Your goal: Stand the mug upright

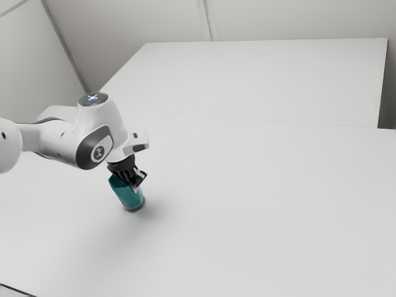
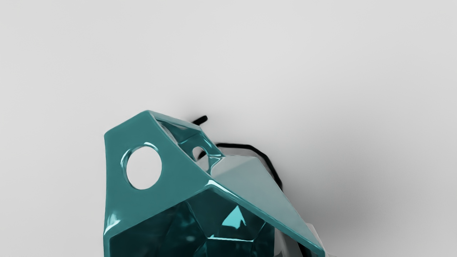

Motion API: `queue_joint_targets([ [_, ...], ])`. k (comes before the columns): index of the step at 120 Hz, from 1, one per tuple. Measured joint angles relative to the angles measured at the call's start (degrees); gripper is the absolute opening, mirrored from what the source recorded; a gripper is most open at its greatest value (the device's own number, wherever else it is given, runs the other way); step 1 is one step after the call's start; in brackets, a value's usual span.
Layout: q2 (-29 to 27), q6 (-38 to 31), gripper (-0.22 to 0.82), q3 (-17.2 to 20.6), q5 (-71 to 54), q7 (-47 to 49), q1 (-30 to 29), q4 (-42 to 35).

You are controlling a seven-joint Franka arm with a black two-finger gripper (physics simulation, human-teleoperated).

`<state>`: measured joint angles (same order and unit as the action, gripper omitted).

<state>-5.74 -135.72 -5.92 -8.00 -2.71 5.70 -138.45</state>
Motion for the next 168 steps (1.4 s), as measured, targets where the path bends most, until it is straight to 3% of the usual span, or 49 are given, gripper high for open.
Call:
queue_joint_targets([
  [49, 1.2, -0.5, -0.17, 0.0, -0.1, 2.2, 0.3, 0.0],
  [100, -0.4, -1.2, 0.21, 0.1, 0.5, 2.7, 0.8, 0.1],
  [149, -2.8, -0.8, 0.47, 0.1, 1.0, 2.9, 1.0, 0.5],
  [168, -2.9, 3.7, 0.53, 0.9, 2.4, 3.6, 1.0, 4.3],
])
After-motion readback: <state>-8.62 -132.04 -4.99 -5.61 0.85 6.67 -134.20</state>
